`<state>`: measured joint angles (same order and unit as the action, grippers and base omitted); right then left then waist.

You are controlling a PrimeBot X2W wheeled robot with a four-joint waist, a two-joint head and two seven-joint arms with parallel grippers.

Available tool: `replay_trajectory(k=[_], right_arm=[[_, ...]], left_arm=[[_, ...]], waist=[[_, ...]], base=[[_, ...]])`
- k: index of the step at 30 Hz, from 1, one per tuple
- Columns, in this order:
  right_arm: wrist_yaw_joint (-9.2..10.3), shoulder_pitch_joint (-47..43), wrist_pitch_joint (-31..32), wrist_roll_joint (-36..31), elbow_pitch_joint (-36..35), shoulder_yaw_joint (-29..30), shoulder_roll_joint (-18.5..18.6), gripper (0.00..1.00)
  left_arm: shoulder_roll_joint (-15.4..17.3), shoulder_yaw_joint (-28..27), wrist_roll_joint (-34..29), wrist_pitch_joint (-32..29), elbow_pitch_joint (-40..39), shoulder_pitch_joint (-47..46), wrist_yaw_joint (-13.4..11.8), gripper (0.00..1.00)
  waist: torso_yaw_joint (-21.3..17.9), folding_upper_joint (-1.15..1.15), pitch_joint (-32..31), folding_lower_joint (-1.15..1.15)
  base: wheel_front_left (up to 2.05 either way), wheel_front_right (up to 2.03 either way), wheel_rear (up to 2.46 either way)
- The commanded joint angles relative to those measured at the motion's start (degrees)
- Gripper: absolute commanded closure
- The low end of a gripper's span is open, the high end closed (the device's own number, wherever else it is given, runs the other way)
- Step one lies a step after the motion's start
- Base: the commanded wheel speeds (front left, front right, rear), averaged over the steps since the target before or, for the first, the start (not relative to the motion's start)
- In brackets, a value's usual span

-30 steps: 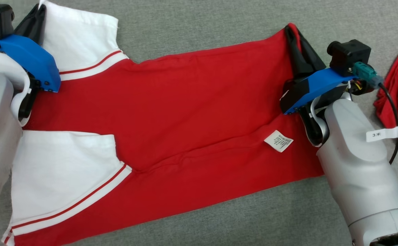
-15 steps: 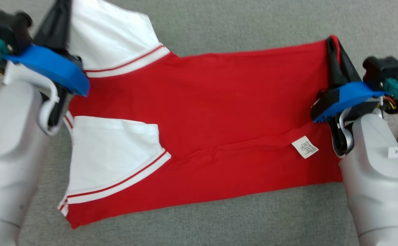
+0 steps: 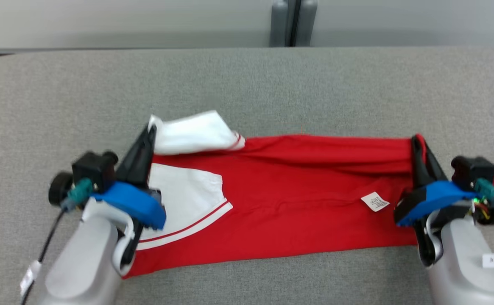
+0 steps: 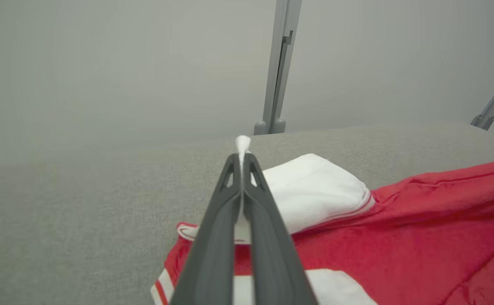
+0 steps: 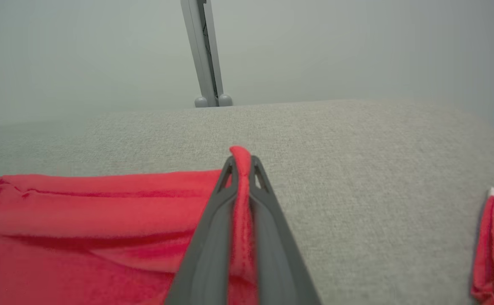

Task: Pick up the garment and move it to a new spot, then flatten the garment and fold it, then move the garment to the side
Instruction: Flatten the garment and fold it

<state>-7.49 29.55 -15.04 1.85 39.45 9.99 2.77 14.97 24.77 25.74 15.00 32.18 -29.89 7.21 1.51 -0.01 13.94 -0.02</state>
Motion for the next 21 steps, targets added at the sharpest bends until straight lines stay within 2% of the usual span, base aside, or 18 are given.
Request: replay_trajectory(k=[1,10,19,20,21], right_arm=[[-0.01,-2.33,-0.19,0.6,-0.1,-0.22,0.26,1.0],[-0.01,-9.02,-0.19,3.68,0.66,-0.09,0.24,1.0],[-0.01,-12.19,-0.2,5.47,3.67,-0.91,0.27,1.0],[-0.01,-12.48,-0.19,5.66,4.5,-0.75,0.26,0.97],[-0.01,-12.4,-0.19,5.97,4.93,-0.56,0.28,0.57]], left_arm=[[-0.67,-0.63,-0.59,0.21,-0.37,2.34,0.35,1.0],[-3.86,-2.6,-2.87,0.22,-2.18,12.55,0.3,1.0],[-5.43,-3.71,-4.13,0.22,0.91,18.86,0.31,0.99],[-5.56,-3.77,-4.06,0.23,1.26,19.09,0.3,0.77],[-5.58,-4.03,-4.15,0.22,1.59,19.15,0.31,0.25]], waist=[[-0.32,0.01,-1.38,0.02],[0.63,0.01,-5.47,0.02],[1.47,0.01,-7.52,0.02],[1.59,0.01,-7.61,0.02],[1.71,0.01,-7.7,0.02]], base=[[0.0,0.0,0.0],[0.0,0.0,0.0],[0.0,0.0,0.0],[0.0,0.0,0.0],[0.0,0.0,0.0]])
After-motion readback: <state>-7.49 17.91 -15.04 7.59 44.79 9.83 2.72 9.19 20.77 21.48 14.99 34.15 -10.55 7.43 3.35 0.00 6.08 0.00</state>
